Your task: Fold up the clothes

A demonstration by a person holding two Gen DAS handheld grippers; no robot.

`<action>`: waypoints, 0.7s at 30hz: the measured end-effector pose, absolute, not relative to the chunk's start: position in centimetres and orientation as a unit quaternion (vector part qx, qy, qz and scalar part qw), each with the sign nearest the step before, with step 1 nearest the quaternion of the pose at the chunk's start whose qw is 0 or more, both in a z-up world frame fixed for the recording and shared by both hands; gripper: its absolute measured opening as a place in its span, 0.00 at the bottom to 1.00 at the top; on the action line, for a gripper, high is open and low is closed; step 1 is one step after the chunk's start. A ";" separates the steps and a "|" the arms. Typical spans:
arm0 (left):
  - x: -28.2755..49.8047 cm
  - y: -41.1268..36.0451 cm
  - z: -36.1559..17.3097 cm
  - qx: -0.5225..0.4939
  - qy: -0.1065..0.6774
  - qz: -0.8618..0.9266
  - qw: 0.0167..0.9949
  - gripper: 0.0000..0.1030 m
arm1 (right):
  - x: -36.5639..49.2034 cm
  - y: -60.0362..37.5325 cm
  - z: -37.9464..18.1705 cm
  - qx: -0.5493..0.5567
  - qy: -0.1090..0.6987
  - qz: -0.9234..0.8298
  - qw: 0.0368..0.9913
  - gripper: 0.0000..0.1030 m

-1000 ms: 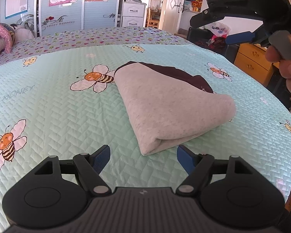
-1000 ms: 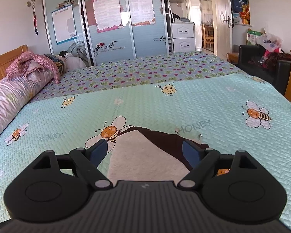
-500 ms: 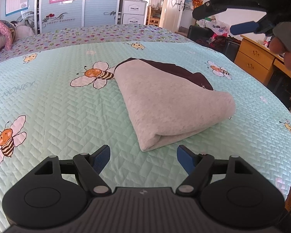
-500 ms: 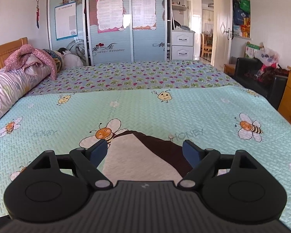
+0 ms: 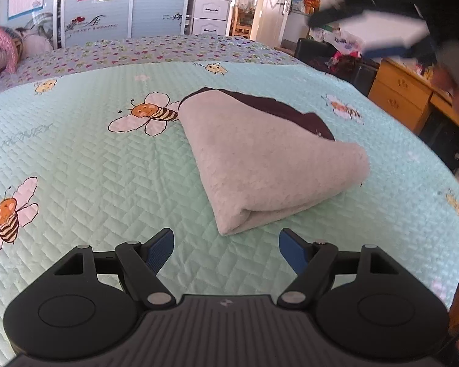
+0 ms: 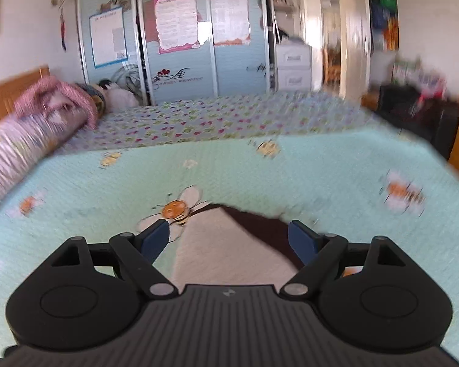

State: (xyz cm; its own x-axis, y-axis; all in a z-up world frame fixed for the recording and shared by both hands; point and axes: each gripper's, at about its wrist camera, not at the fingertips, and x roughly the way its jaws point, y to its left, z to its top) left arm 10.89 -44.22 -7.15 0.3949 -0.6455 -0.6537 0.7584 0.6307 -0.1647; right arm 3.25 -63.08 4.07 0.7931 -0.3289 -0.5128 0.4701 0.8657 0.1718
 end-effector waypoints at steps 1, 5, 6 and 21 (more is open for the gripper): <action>11.3 -44.1 -7.1 0.066 0.360 -0.423 0.829 0.76 | 2.6 -63.9 3.5 0.173 0.238 -0.210 0.932 0.83; 13.3 -43.6 -7.3 0.008 0.393 -0.414 0.821 0.76 | -1.5 -69.1 -1.6 0.319 0.236 -0.224 0.890 0.83; 13.9 -43.7 -7.5 -0.006 0.402 -0.411 0.818 0.76 | -2.8 -70.2 -3.0 0.356 0.231 -0.225 0.877 0.83; 20.3 -46.9 -13.1 -0.180 0.533 -0.377 0.735 0.76 | -8.7 -74.8 -16.9 0.637 0.127 -0.174 0.740 0.83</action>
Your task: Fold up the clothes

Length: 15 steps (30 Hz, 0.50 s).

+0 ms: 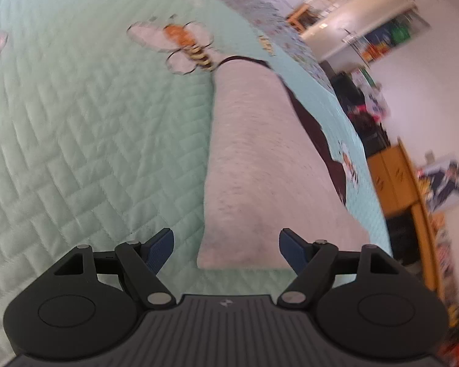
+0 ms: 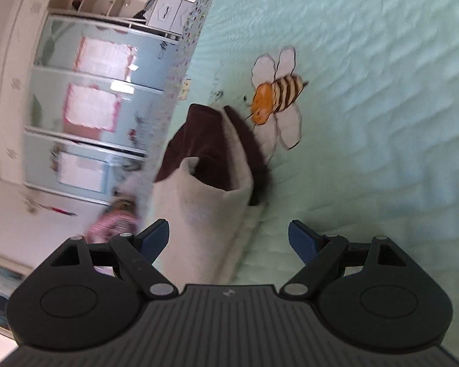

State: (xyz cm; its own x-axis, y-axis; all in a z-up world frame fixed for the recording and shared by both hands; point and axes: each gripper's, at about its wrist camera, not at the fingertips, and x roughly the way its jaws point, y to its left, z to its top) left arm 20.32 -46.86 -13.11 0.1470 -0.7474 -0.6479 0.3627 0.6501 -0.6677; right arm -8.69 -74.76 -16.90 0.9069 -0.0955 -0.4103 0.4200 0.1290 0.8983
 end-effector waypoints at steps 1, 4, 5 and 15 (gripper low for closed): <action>20.7 -46.9 -13.6 -0.193 0.543 -0.374 0.727 0.76 | -8.3 -74.9 -17.2 0.644 0.122 -0.172 0.736 0.83; 21.4 -47.4 -14.7 -0.224 0.558 -0.369 0.709 0.78 | -7.1 -75.4 -17.2 0.644 0.110 -0.177 0.736 0.85; 21.5 -47.6 -14.9 -0.234 0.560 -0.369 0.704 0.79 | -6.6 -75.5 -17.2 0.644 0.109 -0.178 0.736 0.85; 23.0 -50.4 -14.6 -0.234 0.574 -0.373 0.690 0.88 | -0.6 -77.0 -16.0 0.617 0.169 -0.221 0.736 0.94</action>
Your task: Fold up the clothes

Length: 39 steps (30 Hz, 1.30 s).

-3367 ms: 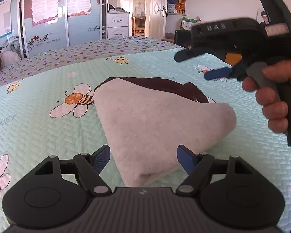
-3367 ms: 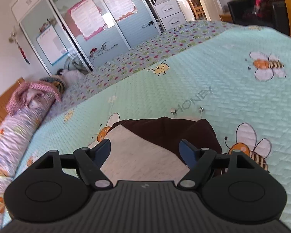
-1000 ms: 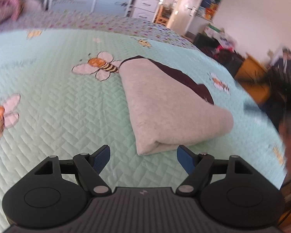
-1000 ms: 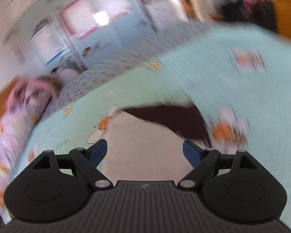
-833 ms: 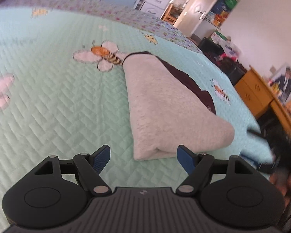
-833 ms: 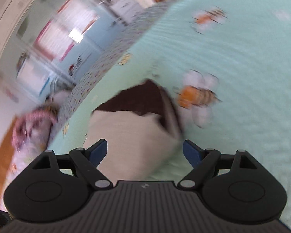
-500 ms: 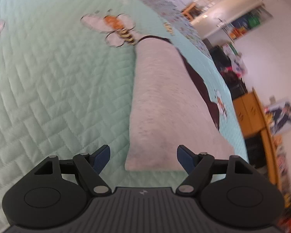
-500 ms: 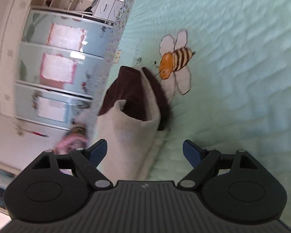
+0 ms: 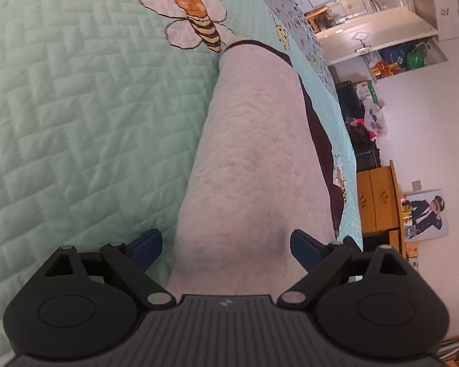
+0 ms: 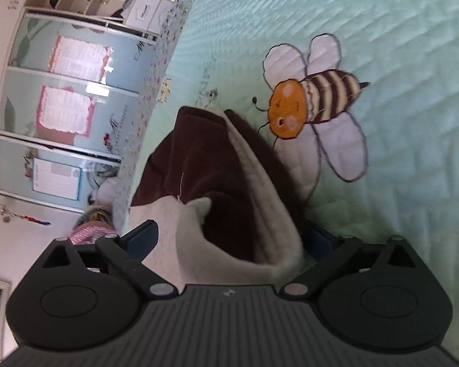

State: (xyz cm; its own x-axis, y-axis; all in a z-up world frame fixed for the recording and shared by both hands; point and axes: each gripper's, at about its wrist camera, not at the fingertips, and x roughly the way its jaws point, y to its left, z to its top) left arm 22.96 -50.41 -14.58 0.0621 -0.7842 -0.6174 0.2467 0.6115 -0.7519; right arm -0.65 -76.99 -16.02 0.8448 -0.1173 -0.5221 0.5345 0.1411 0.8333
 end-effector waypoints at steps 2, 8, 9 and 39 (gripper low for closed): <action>22.9 -51.0 -14.5 -0.218 0.575 -0.375 0.694 0.67 | -0.3 -76.9 -15.9 0.606 0.188 -0.234 0.737 0.63; 23.1 -49.7 -12.9 -0.211 0.565 -0.398 0.691 0.41 | -1.5 -76.0 -14.4 0.599 0.186 -0.212 0.750 0.41; 23.0 -49.3 -12.3 -0.208 0.562 -0.403 0.692 0.40 | -1.7 -75.6 -13.8 0.595 0.186 -0.209 0.753 0.40; 14.0 -37.1 -6.7 -0.077 0.453 -0.458 0.761 0.63 | -9.9 -63.5 -5.3 0.365 0.199 -0.215 0.884 0.54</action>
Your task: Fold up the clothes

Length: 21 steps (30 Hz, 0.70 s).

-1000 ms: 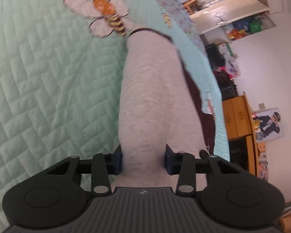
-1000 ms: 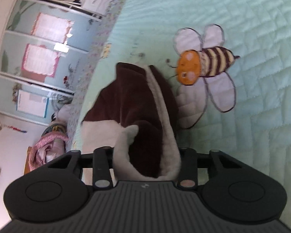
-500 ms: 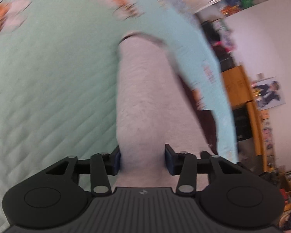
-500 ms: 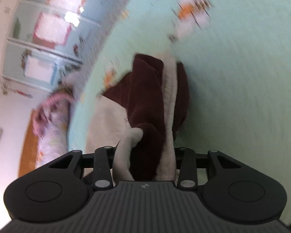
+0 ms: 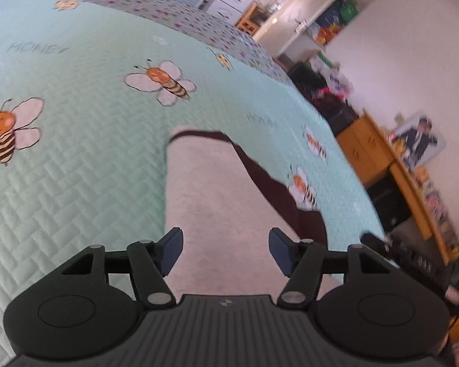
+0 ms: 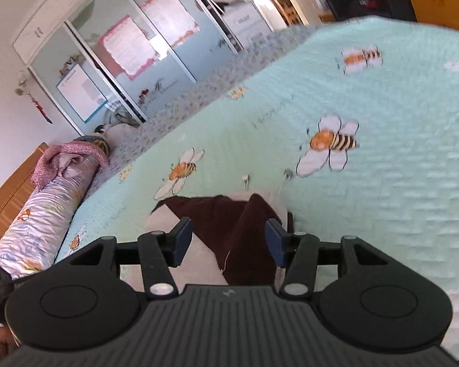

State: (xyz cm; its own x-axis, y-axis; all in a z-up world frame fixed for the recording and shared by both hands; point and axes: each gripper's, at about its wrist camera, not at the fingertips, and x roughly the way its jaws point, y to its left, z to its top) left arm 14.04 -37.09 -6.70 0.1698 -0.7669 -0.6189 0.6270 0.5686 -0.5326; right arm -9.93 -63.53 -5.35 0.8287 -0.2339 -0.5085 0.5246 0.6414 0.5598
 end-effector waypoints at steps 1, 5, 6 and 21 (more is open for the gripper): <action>13.6 -37.6 -6.8 -0.063 0.451 -0.460 0.763 0.63 | -9.5 -63.8 -5.9 0.368 0.201 -0.219 0.881 0.54; 12.7 -39.5 -7.4 -0.017 0.443 -0.461 0.769 0.63 | -8.5 -63.9 -7.5 0.380 0.209 -0.229 0.871 0.54; 12.7 -39.6 -7.5 -0.011 0.442 -0.460 0.770 0.63 | -8.6 -63.9 -7.8 0.382 0.209 -0.229 0.871 0.54; 12.7 -39.3 -7.2 -0.007 0.442 -0.445 0.779 0.63 | -5.5 -65.5 -8.9 0.363 0.232 -0.226 0.873 0.55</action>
